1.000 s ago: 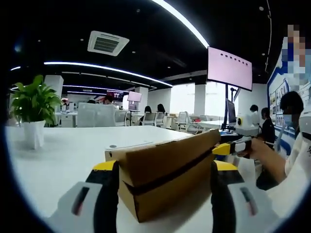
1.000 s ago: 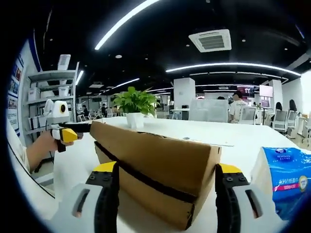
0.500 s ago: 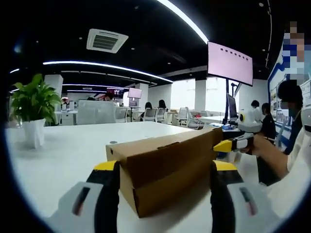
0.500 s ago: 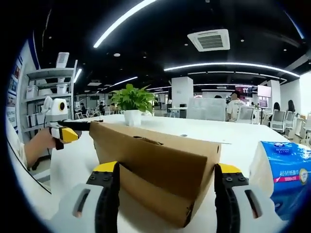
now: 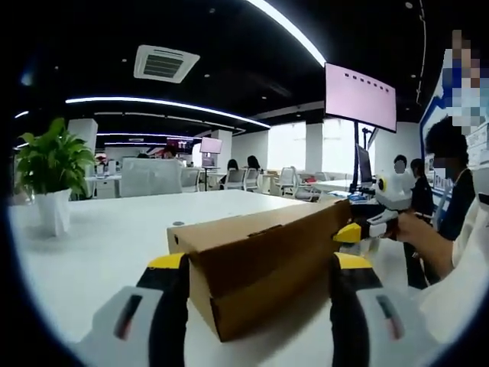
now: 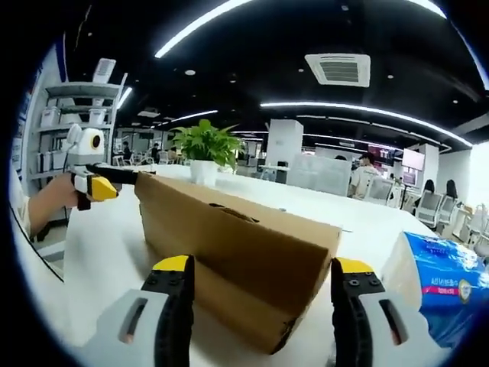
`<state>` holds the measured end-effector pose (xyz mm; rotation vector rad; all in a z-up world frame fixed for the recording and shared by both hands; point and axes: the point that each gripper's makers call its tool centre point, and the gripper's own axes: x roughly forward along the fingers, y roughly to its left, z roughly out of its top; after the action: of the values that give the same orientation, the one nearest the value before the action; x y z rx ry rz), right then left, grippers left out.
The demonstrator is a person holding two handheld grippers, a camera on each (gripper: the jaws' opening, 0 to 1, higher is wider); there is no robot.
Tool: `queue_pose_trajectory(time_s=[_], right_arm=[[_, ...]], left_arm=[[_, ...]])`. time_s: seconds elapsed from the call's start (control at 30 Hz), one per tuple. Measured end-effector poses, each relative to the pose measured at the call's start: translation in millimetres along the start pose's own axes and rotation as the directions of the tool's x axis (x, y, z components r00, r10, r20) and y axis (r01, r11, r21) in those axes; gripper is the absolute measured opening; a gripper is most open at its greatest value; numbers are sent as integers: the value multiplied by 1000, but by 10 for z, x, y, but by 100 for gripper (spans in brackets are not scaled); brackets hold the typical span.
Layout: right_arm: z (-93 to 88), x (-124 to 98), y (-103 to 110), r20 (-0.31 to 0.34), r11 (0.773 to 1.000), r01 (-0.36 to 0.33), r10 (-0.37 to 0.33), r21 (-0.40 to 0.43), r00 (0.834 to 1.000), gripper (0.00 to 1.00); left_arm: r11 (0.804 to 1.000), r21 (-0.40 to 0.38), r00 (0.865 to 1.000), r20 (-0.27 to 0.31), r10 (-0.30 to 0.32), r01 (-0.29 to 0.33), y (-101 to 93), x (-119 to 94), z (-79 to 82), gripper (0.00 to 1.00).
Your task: Operate the shoe box by opening the lid, removing the specified soft item, and placing it in the target area until the item is outside and the box remains undamaged.
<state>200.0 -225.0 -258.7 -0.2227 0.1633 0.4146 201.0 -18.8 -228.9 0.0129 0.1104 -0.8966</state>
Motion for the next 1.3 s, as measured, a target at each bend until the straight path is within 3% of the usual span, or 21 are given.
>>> queue_pose_trajectory(time_s=[0.3, 0.33, 0.43, 0.53, 0.6, 0.63, 0.7, 0.73, 0.77, 0.8, 0.83, 0.87, 0.93, 1.03, 1.13, 1.17, 1.2, 1.23, 1.27, 1.3], right_arm=[[21, -38, 2, 21, 997, 14, -12, -81, 1000, 70], [25, -41, 0, 22, 996, 14, -12, -88, 1000, 70], [54, -61, 29, 29, 991, 17, -14, -130, 999, 70], [98, -96, 37, 46, 975, 14, -4, -222, 999, 70], [161, -131, 71, 87, 949, 12, 16, -314, 996, 69], [182, -143, 87, 97, 934, 13, 23, -357, 995, 69], [229, -175, 153, 124, 876, 8, 59, -482, 991, 66], [253, -190, 214, 140, 842, -1, 92, -540, 986, 66], [278, -202, 237, 154, 830, 1, 103, -558, 983, 67], [283, -211, 238, 155, 836, 1, 100, -549, 983, 67], [287, -225, 251, 149, 833, -7, 107, -554, 983, 67], [305, -234, 257, 152, 825, -4, 110, -565, 982, 68], [345, -254, 274, 161, 787, 1, 125, -617, 979, 67], [365, -281, 281, 165, 777, 1, 132, -629, 977, 66], [338, -314, 232, 141, 710, 12, 123, -704, 982, 64], [322, -317, 220, 133, 700, 13, 117, -714, 984, 65], [306, -318, 202, 125, 692, 16, 109, -722, 986, 64], [298, -320, 183, 123, 681, 23, 98, -732, 988, 64], [296, -327, 156, 123, 644, 39, 86, -764, 989, 63], [282, -332, 159, 115, 618, 37, 87, -785, 990, 63]], left_arm=[[999, 50, 1000, 4, 13, -13, 11, -9, 23, 75], [995, 102, 1000, 10, 12, -13, 20, -13, 42, 75], [988, 154, 1000, 6, 28, -28, 49, -33, 55, 74], [963, 258, 996, -17, 84, -76, 142, -69, 34, 74], [943, 320, 995, -18, 102, -91, 176, -83, 38, 74], [923, 369, 993, -12, 118, -105, 206, -93, 48, 72], [896, 431, 993, -6, 120, -106, 214, -104, 56, 70], [872, 474, 991, 14, 134, -124, 233, -110, 84, 71], [845, 518, 990, 25, 141, -134, 242, -114, 97, 72], [836, 531, 989, 23, 148, -138, 252, -117, 92, 72], [803, 579, 985, 1, 174, -143, 286, -128, 54, 73], [790, 597, 983, -9, 182, -141, 293, -127, 35, 74], [770, 627, 983, -30, 182, -123, 284, -120, -8, 78], [769, 631, 986, -31, 163, -108, 255, -127, -9, 78], [729, 678, 987, -27, 157, -97, 213, -143, 24, 75], [697, 713, 979, -78, 188, -78, 244, -162, -34, 69], [676, 732, 971, -91, 219, -84, 273, -172, -52, 66], [640, 764, 971, -78, 225, -87, 275, -165, -33, 65], [597, 797, 974, -57, 218, -87, 252, -157, -14, 65], [619, 780, 975, -54, 214, -93, 242, -153, -25, 64]])
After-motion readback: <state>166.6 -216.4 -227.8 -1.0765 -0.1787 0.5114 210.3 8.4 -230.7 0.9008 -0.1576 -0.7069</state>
